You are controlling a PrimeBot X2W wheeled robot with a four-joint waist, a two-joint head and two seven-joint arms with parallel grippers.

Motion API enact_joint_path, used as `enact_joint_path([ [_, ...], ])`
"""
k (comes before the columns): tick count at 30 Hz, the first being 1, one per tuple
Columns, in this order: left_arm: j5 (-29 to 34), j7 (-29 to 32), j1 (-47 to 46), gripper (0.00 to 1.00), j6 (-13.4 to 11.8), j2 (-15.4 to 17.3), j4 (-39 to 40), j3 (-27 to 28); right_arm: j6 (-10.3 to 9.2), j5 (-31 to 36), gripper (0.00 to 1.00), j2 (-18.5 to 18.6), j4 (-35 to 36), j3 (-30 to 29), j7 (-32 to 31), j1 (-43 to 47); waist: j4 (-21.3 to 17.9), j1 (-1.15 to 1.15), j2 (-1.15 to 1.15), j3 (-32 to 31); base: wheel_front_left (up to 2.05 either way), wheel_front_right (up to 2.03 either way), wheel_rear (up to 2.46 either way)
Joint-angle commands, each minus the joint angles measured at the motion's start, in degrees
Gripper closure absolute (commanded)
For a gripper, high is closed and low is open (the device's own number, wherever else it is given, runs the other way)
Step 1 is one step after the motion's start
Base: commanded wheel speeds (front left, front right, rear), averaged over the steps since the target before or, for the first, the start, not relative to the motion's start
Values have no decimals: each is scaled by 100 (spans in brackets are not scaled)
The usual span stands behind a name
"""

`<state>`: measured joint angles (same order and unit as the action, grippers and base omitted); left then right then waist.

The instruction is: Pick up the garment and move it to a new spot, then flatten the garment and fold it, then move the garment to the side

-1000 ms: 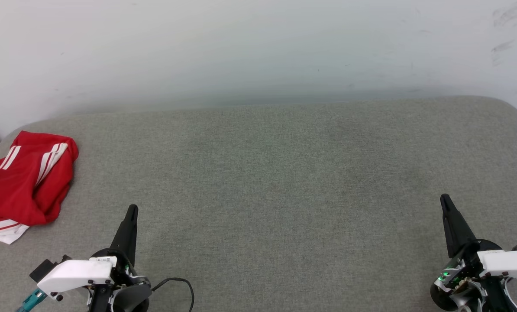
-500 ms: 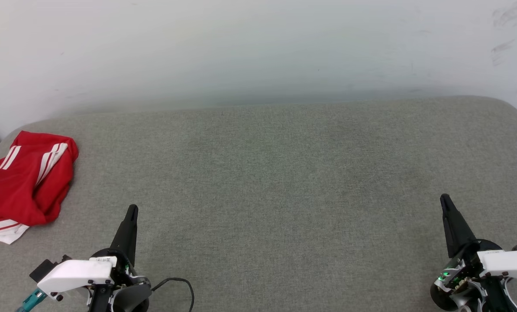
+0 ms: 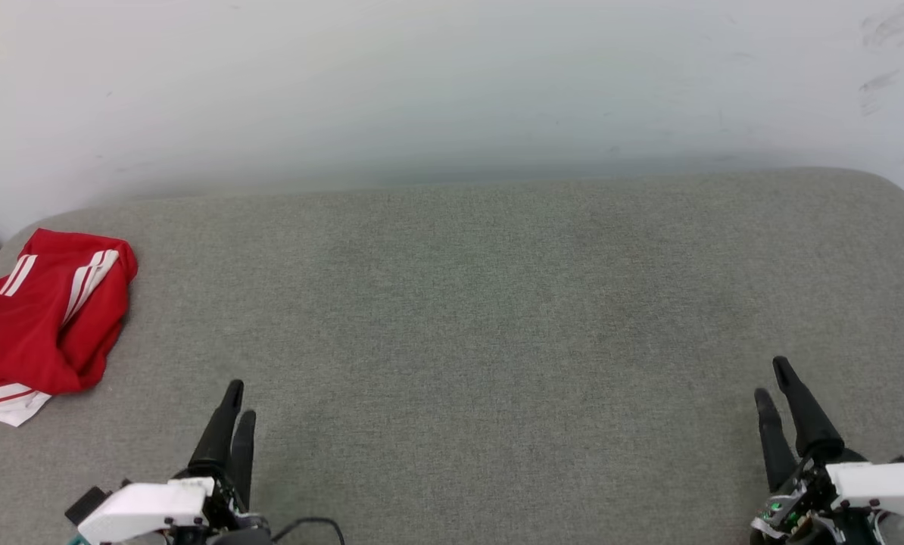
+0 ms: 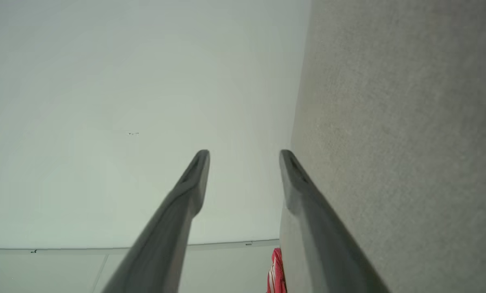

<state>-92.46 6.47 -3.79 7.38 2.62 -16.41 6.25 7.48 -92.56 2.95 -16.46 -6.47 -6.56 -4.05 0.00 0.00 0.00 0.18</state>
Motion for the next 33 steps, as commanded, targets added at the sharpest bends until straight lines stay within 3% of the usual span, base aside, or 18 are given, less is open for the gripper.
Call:
enact_joint_path([
  [1,22,-43,-22,0,0,3,59,-18,0,21,0,0,63,30,43,-11,0,0,0,5,0,0,0],
  [17,608,-464,149,0,3,9,318,-7,0,559,0,-1,321,191,467,134,-14,0,0,14,0,0,0],
  [24,1119,-636,213,0,4,12,363,153,0,1362,0,-2,324,129,638,146,-15,0,0,16,0,0,0],
  [33,2014,-839,223,0,-34,15,580,532,1,2943,0,-2,710,157,843,109,-16,0,0,32,0,0,0],
])
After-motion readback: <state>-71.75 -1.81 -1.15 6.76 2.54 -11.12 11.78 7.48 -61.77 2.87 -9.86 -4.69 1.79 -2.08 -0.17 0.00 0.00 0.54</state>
